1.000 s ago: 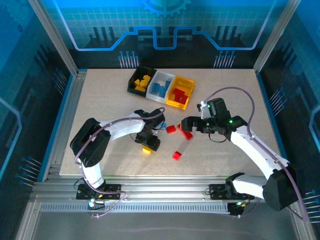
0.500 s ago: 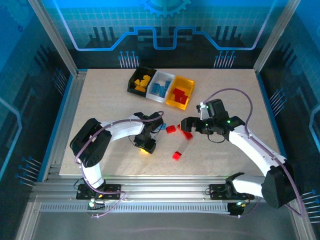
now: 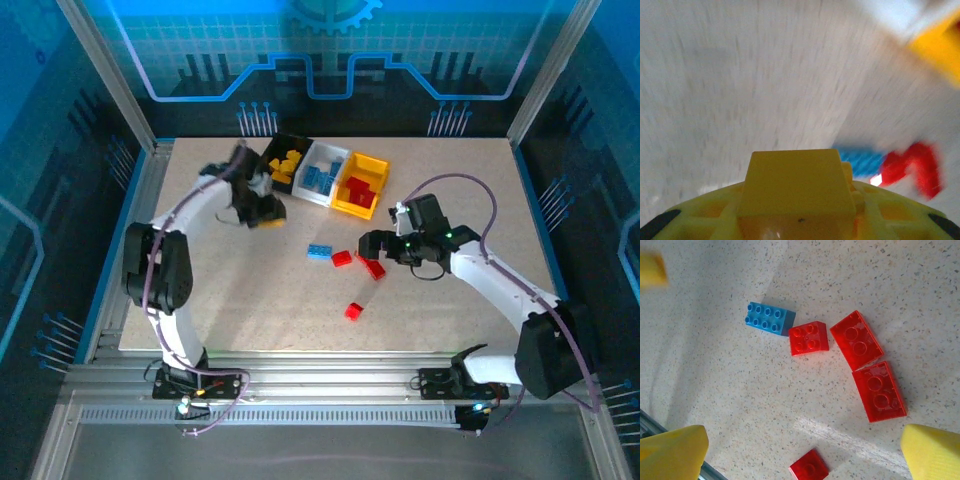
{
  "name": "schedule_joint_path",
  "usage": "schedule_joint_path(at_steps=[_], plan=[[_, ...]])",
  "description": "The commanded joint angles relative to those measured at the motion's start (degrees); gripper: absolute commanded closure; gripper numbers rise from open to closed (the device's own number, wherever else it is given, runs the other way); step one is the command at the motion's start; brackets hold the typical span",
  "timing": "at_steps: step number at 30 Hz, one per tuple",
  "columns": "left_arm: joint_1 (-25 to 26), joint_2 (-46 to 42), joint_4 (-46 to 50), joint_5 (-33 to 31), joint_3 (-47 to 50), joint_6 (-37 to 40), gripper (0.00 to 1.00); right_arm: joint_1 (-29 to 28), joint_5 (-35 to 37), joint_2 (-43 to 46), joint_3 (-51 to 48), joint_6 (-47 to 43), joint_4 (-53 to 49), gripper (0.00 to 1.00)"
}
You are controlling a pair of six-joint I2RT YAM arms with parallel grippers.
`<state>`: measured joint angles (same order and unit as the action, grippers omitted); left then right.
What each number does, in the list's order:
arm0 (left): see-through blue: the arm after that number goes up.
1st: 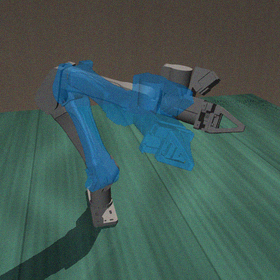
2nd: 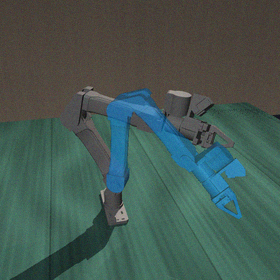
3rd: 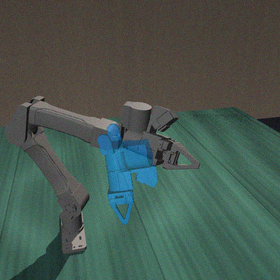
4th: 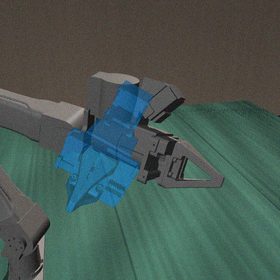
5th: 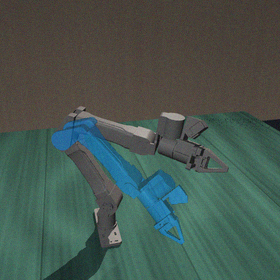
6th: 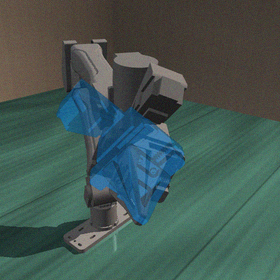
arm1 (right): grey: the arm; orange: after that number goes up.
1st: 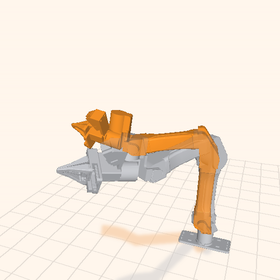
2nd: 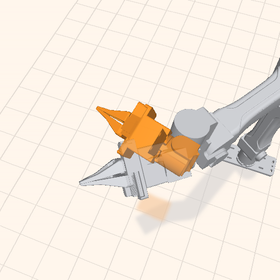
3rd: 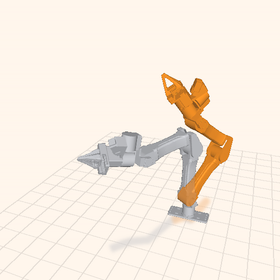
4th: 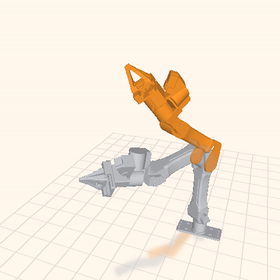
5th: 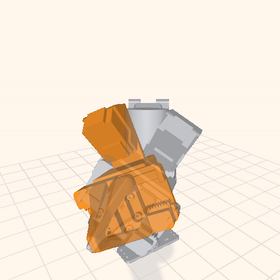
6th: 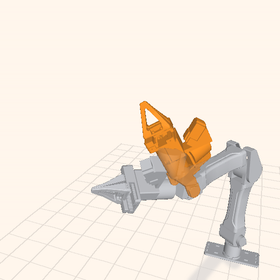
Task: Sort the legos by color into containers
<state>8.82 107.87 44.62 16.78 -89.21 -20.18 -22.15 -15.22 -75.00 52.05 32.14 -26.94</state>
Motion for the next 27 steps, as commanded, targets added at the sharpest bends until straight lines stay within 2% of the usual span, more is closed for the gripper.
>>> schedule_joint_path(at_steps=[1,5,11,14,17,23,27], plan=[[-3.9,7.52,-4.41,10.5,-10.26,-11.0,0.59,-1.24,1.33,-0.31,2.04,1.92,0.0,0.0],[-6.82,17.89,-7.45,11.99,-25.16,-20.68,0.59,-2.15,2.72,0.24,1.58,3.64,-0.46,0.0],[-7.06,29.48,-10.61,10.57,-40.87,-30.44,0.58,-2.84,5.35,2.0,0.79,5.54,-1.45,0.0],[-6.89,33.68,-12.08,11.06,-44.67,-33.95,0.55,-2.94,6.34,2.64,0.62,6.17,-1.63,0.0],[-6.74,35.53,-12.02,10.56,-46.88,-34.22,0.53,-2.98,6.94,2.76,0.85,6.26,-2.01,0.0],[-6.72,35.44,-11.68,10.69,-46.92,-33.79,0.42,-3.14,6.7,1.56,2.21,4.77,-3.01,0.0],[-6.72,34.0,-9.65,10.23,-46.61,-31.62,0.39,-3.26,7.97,-1.12,5.52,1.1,-8.1,0.0]])
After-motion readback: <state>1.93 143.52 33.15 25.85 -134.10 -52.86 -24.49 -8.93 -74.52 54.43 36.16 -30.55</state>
